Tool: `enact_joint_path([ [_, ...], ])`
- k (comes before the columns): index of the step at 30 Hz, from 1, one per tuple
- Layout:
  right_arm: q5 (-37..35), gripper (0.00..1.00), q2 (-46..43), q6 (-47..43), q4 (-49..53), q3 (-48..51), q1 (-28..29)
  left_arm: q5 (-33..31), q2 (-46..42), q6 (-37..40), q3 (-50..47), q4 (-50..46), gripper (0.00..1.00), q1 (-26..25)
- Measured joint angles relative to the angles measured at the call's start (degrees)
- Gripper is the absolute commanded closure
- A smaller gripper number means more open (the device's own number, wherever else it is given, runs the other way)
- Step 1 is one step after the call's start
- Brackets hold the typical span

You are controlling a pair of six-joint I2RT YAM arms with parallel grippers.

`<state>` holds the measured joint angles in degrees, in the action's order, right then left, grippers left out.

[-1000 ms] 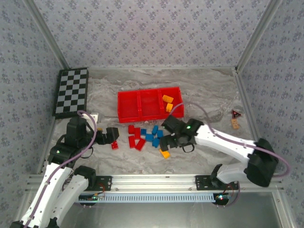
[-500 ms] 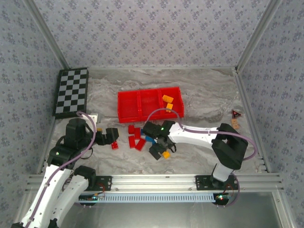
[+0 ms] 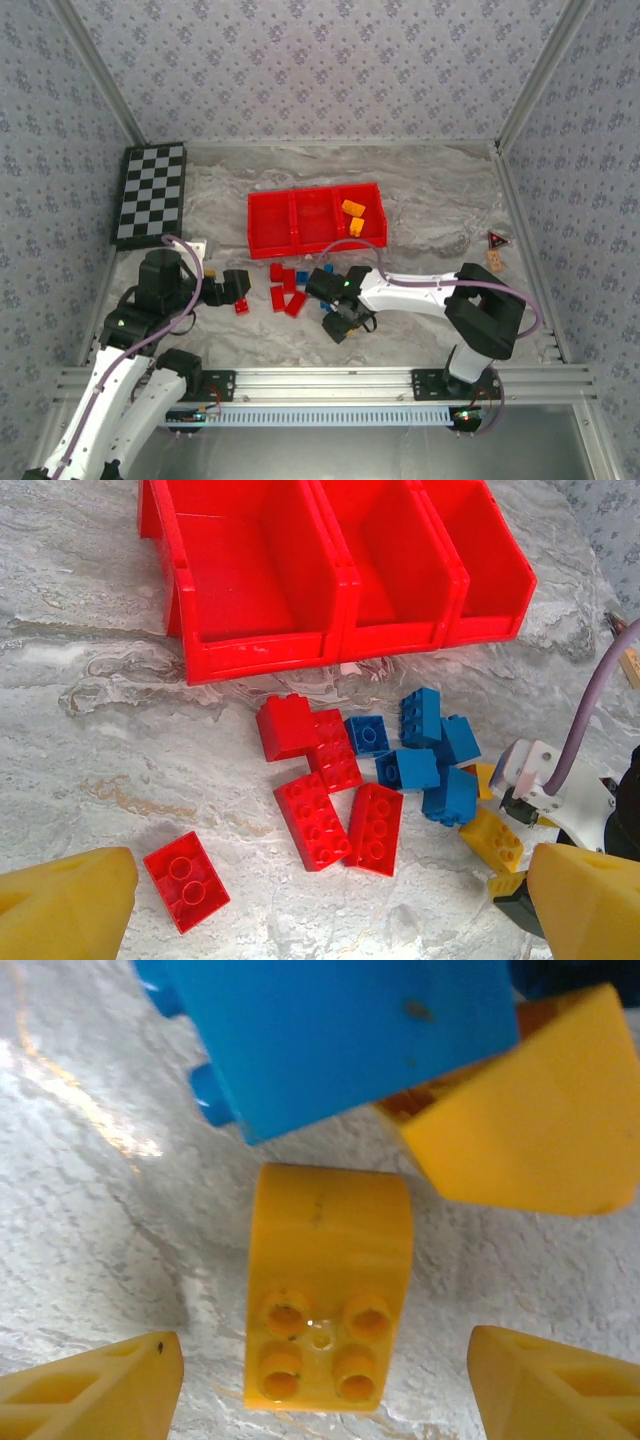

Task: Sort the legos into containers by color
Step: Pick up the lego from the bottom-center of the table, then place the lego in the container.

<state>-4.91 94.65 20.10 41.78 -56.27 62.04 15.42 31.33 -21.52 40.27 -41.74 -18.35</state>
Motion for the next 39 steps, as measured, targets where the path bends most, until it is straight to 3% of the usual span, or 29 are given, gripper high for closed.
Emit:
enact_joint_path([
  [20, 2.2, 0.68, -0.4, 0.0, -2.7, 0.9, -0.8, -0.5, 0.0, 0.0, 0.0, 0.0, 0.0, -0.2],
  [29, 0.6, 0.7, -5.2, 0.0, 3.9, -7.6, -1.4, -1.1, 0.7, 0.0, -0.1, 0.0, 0.0, -0.2],
  [33, -0.5, 0.7, -7.3, 0.0, 7.0, -17.0, -6.0, -1.1, 0.8, 0.0, -0.1, 0.0, 0.0, -0.2],
  [39, 1.6, 0.69, -4.1, -1.4, 8.0, -29.2, -21.3, -1.1, 1.2, 0.0, -0.1, 0.0, 0.0, -0.2],
])
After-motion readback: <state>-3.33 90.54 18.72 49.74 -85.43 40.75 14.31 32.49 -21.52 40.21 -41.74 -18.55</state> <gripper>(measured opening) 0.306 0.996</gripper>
